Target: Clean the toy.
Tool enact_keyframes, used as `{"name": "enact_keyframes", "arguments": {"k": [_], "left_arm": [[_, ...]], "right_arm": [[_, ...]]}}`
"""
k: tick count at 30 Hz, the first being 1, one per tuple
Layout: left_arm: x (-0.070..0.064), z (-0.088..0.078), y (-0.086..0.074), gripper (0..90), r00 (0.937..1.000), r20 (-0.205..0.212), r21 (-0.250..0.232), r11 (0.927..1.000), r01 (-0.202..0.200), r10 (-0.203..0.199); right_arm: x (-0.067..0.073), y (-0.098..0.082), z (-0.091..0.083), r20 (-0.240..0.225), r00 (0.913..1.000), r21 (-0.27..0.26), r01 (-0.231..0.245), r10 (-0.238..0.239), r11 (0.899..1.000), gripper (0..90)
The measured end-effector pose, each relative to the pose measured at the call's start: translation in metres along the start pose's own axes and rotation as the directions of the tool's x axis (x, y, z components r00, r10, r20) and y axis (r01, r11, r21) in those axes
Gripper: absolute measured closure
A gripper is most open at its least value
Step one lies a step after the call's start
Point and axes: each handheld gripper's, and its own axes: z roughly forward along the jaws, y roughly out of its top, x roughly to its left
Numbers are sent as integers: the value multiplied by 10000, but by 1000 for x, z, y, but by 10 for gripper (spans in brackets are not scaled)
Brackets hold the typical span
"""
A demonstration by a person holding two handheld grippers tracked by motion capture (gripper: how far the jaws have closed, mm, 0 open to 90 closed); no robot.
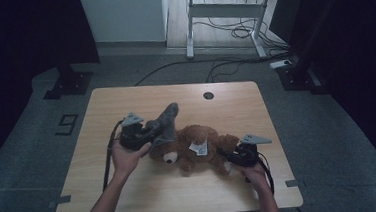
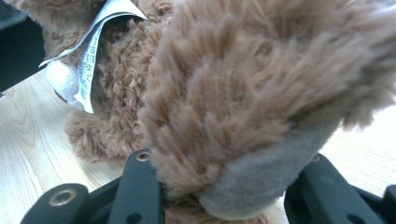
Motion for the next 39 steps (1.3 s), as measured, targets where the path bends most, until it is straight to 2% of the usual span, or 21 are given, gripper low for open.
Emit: {"name": "enact_keyframes", "arguments": {"k": [2,4,6,8,10,13,18,22,28,30,33,37,39], "left_arm": [[-16,18,4,767,9994,188,319,9990,-299,293],[-26,37,3,766,9978,47,805,9945,-666,665],[-27,50,-2,765,9987,201,1108,9927,-485,466],[-20,54,-9,765,9995,293,1131,9935,-136,103],[-9,50,-14,766,9997,190,1192,9928,120,-144],[6,39,-22,768,9978,325,1162,9918,535,-577],[20,14,-28,769,9987,-131,887,9948,498,-488],[36,-2,-36,768,9964,-486,746,9945,732,-697],[51,-14,-45,768,9913,-930,659,9928,998,-935],[50,-17,-41,769,9907,-1065,554,9943,906,-843],[43,-16,-29,769,9929,-1014,443,9967,676,-628],[27,-3,-3,769,9971,-722,435,9987,262,-230],[17,8,11,769,9990,-442,476,9989,48,-27]], "right_arm": [[0,0,0,-2,10000,-19,-5,5,10000,616],[0,-1,-1,-10,10000,-14,-14,14,10000,616],[0,-1,-1,-26,10000,-4,-9,9,10000,615],[-1,-1,-2,-48,10000,54,17,-17,10000,616],[-1,-1,-2,-126,9999,73,-10,11,10000,616],[-1,-1,0,-245,9997,61,4,-2,10000,616],[0,-1,0,-212,9998,76,26,-24,10000,616],[-1,-1,1,-201,9998,77,33,-32,10000,615],[-1,-2,0,-192,9998,105,43,-41,9999,616],[-1,-2,1,-165,9999,119,26,-24,9999,616],[-3,-2,0,-134,9999,134,-11,12,9999,616],[-3,-2,0,-95,10000,157,25,-23,9999,616],[-2,-2,0,-93,10000,161,17,-16,9999,616]]}}
